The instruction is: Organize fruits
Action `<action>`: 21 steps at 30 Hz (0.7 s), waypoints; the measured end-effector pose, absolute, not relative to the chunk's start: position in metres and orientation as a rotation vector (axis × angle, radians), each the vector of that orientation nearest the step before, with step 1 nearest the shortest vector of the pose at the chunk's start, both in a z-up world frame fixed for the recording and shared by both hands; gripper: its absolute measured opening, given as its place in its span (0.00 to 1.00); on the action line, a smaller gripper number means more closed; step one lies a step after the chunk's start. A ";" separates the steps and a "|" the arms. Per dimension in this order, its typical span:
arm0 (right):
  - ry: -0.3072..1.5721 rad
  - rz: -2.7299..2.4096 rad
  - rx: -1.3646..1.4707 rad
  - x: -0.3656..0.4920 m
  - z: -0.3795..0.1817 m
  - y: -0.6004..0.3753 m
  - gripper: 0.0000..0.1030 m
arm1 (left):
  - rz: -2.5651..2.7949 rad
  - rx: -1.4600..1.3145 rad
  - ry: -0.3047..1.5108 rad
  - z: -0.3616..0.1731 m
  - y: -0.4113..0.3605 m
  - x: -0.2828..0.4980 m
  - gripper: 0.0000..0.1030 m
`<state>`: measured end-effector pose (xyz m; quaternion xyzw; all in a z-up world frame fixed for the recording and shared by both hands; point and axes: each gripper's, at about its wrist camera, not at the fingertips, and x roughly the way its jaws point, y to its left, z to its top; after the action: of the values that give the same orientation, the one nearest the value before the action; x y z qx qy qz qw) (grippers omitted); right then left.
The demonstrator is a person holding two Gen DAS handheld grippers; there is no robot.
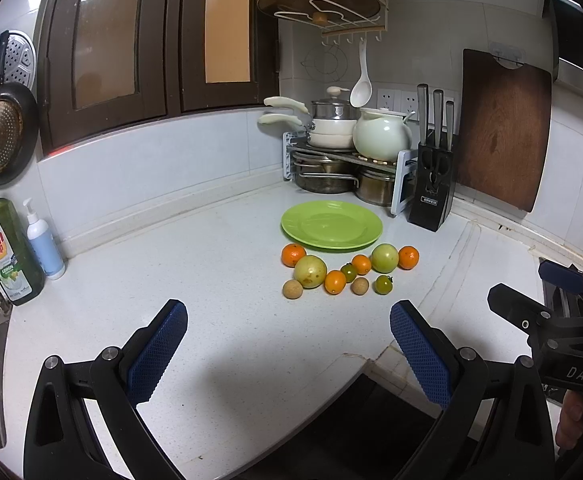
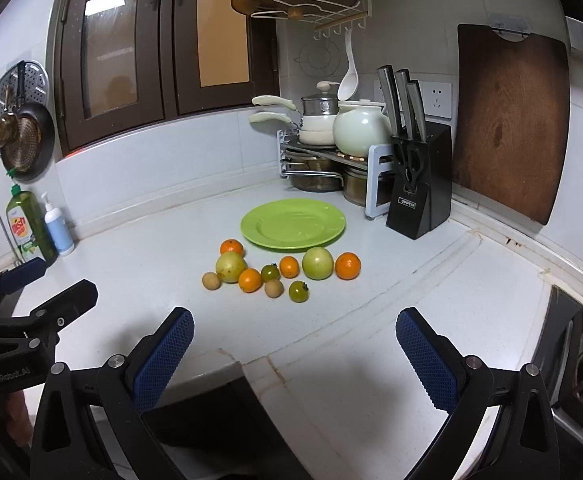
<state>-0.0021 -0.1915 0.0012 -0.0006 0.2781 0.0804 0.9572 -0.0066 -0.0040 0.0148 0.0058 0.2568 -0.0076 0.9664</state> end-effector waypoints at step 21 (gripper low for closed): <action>0.574 0.167 0.000 0.002 -0.002 -0.186 0.99 | -0.019 0.010 0.525 0.014 0.001 -0.003 1.00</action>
<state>0.0018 -0.1864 -0.0025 -0.0001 0.2827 0.0820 0.9557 -0.0028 0.0006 0.0140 0.0050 0.2593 -0.0093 0.9657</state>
